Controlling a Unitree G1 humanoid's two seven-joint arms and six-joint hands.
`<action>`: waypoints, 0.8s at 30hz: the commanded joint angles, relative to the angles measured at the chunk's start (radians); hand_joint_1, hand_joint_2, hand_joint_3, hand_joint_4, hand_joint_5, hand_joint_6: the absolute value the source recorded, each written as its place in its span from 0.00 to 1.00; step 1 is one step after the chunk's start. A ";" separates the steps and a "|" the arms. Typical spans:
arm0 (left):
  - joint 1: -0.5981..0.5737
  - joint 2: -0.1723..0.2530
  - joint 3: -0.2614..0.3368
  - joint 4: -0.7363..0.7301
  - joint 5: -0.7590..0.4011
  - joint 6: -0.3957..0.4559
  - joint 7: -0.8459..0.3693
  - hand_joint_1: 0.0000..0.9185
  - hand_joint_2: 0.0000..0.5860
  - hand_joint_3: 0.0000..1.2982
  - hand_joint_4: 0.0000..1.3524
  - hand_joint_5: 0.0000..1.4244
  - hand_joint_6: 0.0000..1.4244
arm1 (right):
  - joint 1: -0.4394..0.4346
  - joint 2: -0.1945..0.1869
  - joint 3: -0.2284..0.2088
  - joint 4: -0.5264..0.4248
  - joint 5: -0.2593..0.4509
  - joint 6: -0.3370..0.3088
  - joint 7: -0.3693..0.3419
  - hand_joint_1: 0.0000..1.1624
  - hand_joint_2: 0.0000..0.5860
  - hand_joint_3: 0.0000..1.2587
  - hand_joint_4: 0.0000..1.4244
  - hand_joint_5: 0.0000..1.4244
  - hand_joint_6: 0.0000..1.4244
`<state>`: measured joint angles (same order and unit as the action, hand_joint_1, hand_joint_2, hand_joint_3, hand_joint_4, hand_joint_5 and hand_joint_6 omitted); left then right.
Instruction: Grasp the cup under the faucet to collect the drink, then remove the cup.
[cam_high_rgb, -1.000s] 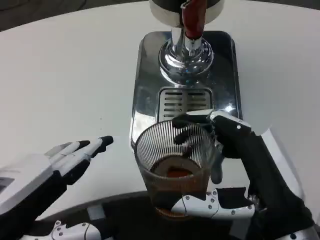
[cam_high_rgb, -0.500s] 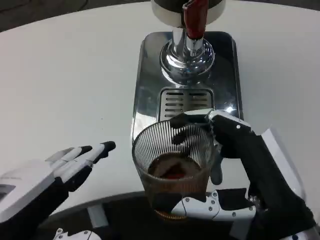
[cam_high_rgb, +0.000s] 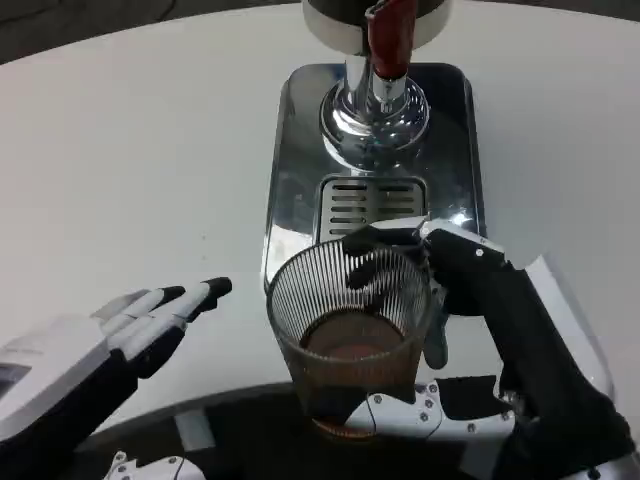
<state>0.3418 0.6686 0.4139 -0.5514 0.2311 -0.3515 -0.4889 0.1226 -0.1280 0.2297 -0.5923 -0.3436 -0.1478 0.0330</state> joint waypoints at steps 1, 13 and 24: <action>0.012 0.005 -0.004 -0.003 0.011 0.007 -0.007 0.00 0.16 0.00 0.00 0.00 0.00 | -0.003 0.004 0.001 -0.031 0.023 -0.052 0.002 0.95 0.17 0.76 0.74 0.80 0.88; 0.004 0.004 -0.014 0.007 0.016 0.011 -0.006 0.00 0.16 0.00 0.00 0.00 0.00 | -0.007 0.003 -0.004 -0.024 0.024 -0.051 0.006 0.95 0.17 0.77 0.74 0.80 0.88; -0.019 0.007 -0.021 0.020 0.015 0.012 -0.006 0.00 0.16 0.00 0.00 0.00 0.00 | -0.020 0.011 -0.004 -0.021 0.026 -0.039 0.005 0.95 0.19 0.77 0.74 0.80 0.88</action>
<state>0.3123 0.6687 0.4010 -0.5396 0.2425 -0.3414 -0.4890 0.1129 -0.1288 0.2184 -0.5922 -0.3435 -0.1489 0.0357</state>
